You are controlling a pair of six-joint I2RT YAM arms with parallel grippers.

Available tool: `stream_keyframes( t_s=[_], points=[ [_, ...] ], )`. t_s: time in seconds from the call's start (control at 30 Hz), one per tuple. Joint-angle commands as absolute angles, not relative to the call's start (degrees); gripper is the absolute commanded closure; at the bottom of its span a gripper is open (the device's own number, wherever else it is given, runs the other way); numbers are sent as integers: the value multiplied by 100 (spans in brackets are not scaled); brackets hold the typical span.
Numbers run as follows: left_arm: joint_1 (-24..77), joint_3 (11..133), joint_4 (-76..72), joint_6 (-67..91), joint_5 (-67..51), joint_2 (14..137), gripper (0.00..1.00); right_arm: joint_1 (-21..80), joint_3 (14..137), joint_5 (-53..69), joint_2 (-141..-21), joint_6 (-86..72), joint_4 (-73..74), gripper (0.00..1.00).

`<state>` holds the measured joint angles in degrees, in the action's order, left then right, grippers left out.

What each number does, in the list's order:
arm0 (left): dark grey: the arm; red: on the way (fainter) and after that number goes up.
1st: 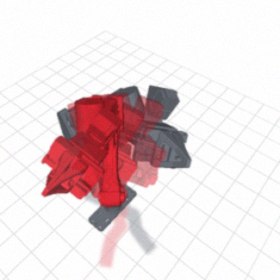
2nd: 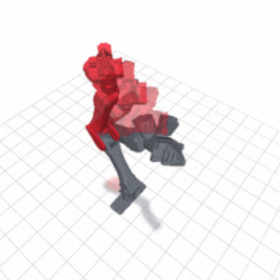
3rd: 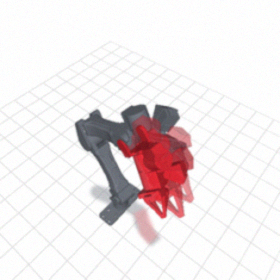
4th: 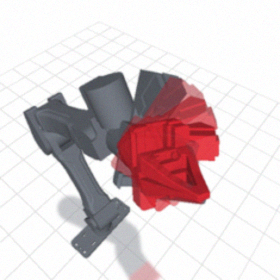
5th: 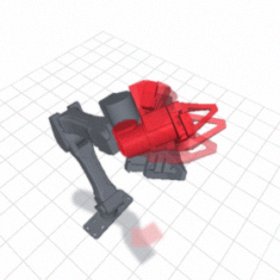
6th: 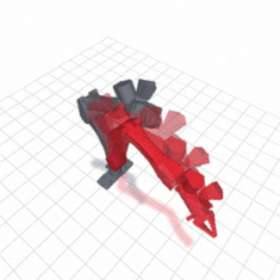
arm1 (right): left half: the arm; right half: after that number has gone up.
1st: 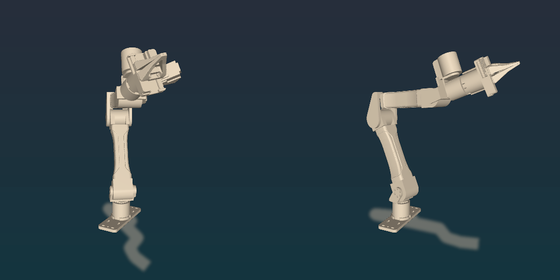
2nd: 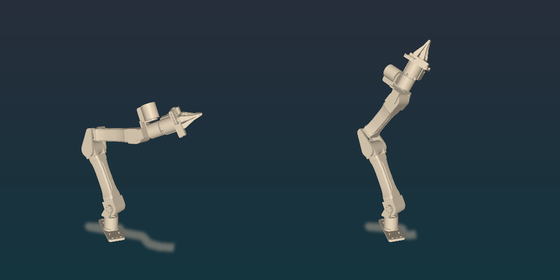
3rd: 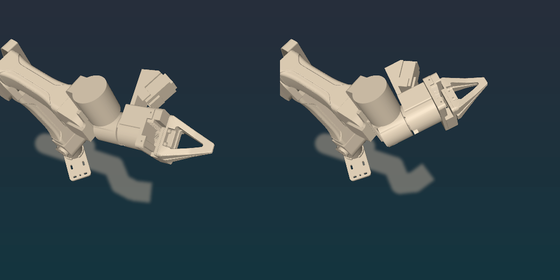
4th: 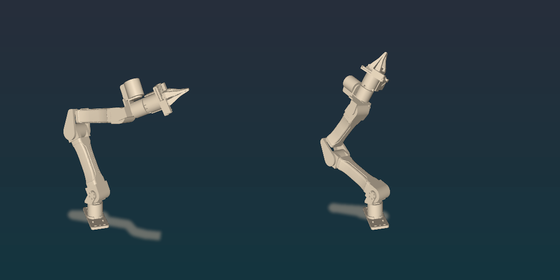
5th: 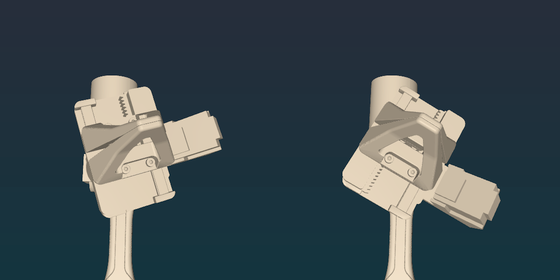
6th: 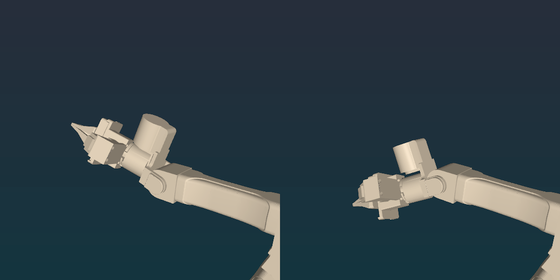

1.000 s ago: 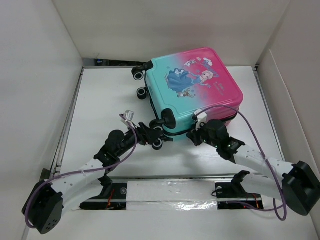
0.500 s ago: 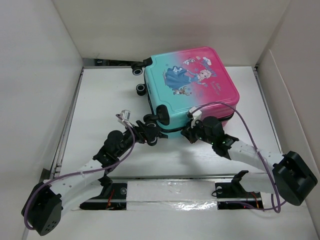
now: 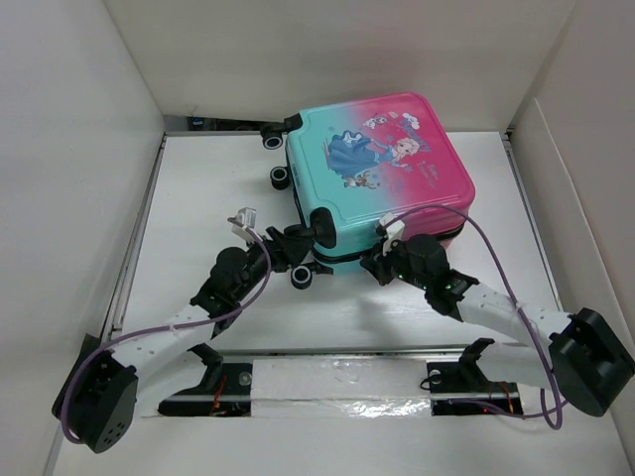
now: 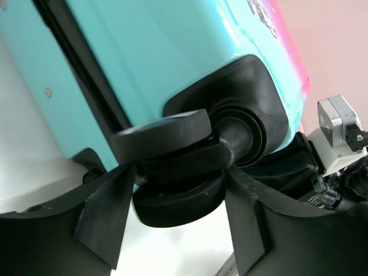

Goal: Pack the luggage

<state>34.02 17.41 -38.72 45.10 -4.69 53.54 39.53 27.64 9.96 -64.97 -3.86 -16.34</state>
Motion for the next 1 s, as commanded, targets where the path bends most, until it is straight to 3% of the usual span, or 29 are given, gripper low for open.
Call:
stream_keyframes(
  t_s=[0.0,0.03,0.07,0.17,0.4,0.7,0.87,0.97],
  points=[
    [3393,2056,-4429,4430,-676,5537,46,4017,2804,1063,-6398,-396,-2364,100],
    [3393,2065,-4464,4430,-720,5581,51,4017,2812,1063,-6407,-396,-2364,100],
    [3393,2065,-4552,4447,-729,5651,68,4017,2812,1046,-6425,-396,-2364,100],
    [3340,2100,-4571,4395,-660,5660,100,4017,2769,906,-6399,-422,-2329,100],
    [2963,1969,-3754,4228,438,4783,100,3334,2366,-218,-5417,-886,-1531,100],
    [2514,1881,-3709,4192,115,4605,100,1952,1942,-44,-3990,-836,-783,100],
    [2889,1986,-4183,4166,-484,4930,100,2398,2065,808,-4428,-756,-1098,100],
    [3442,2021,-4481,4236,-475,5167,100,3626,2328,468,-5070,-905,-1528,100]
  ],
)
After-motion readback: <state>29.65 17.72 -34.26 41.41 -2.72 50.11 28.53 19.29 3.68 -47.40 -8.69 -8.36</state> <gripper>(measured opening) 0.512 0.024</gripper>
